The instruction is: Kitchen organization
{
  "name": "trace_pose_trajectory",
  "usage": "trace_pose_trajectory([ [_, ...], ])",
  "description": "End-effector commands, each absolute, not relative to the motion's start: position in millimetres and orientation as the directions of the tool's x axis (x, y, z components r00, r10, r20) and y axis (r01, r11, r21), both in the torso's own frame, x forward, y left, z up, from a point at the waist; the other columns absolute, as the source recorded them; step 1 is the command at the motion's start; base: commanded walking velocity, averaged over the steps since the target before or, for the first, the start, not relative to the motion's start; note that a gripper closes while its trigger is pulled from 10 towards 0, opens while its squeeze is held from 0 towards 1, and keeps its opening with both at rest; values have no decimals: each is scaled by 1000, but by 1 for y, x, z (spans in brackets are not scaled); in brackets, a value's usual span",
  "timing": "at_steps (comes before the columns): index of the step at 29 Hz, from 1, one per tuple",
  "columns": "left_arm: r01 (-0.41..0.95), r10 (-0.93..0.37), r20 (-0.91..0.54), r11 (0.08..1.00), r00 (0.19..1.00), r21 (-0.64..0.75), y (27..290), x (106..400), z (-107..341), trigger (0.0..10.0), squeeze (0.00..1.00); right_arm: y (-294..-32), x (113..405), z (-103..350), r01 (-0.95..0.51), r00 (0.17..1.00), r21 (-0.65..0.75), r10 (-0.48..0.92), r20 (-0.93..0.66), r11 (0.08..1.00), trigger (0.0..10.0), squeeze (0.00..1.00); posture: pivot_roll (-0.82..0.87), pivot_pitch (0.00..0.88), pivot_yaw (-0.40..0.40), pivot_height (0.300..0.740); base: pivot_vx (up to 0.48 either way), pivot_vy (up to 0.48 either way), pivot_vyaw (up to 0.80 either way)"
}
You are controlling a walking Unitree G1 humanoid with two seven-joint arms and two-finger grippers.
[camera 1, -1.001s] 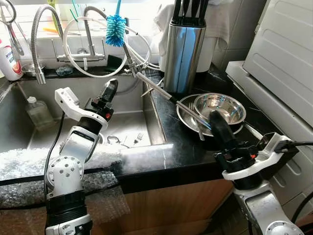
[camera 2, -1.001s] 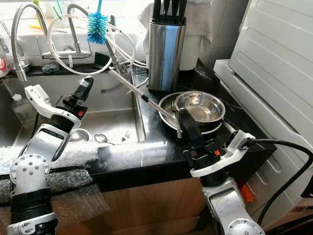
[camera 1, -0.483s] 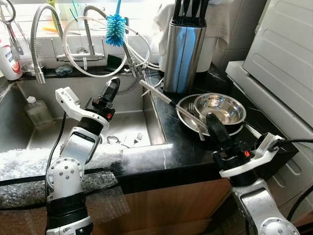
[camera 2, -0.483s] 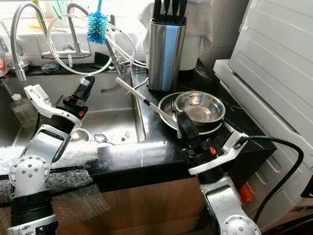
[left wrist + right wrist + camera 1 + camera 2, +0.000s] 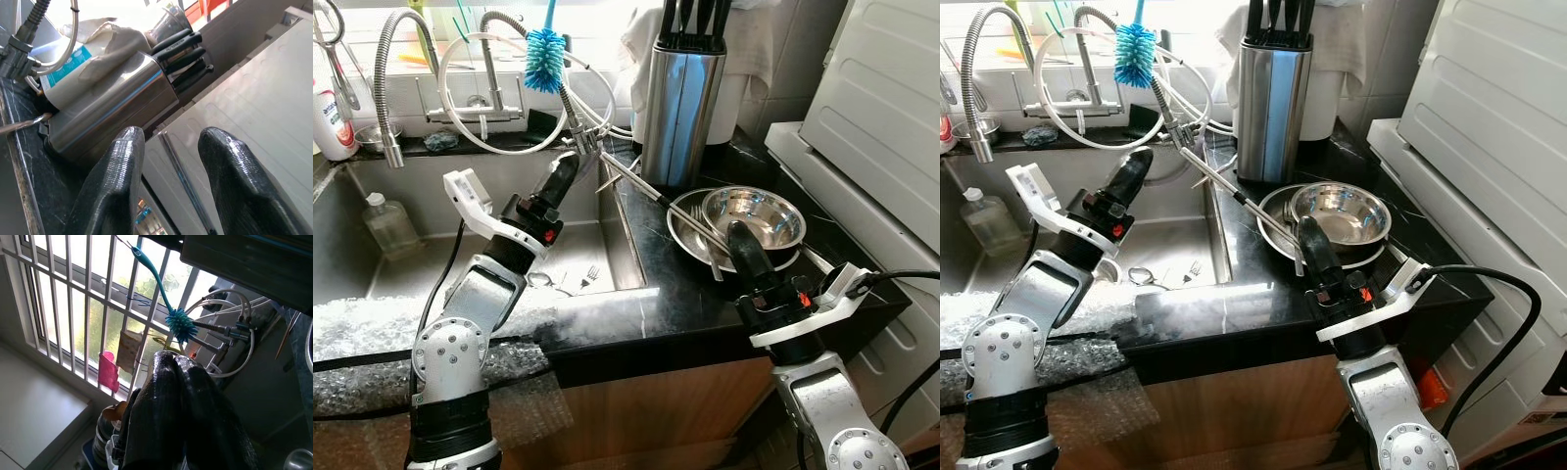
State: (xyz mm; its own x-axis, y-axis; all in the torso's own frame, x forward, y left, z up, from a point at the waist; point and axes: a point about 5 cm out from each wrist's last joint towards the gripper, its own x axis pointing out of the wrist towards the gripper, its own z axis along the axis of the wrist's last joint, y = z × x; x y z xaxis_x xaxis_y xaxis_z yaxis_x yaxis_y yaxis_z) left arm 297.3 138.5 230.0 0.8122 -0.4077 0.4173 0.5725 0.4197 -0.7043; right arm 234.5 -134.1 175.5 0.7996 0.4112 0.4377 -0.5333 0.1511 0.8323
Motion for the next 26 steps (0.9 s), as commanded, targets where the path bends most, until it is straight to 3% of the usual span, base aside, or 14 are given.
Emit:
trace_pose_trajectory([
  [1, 610, -439, 438, 419, 784, -672, 135, 292, 236, 10000, 0, -131, 234, 180, -550, 783, 825, 425, 455, 131, 10000, 0, -144, 0, -45, 740, 0, 0, 0],
  [26, 658, -526, 423, 422, 738, -623, 117, 286, 233, 10000, 0, -115, 228, 183, -577, 723, 814, 509, 468, 71, 10000, 0, -145, 0, -51, 740, 0, 0, 0],
])
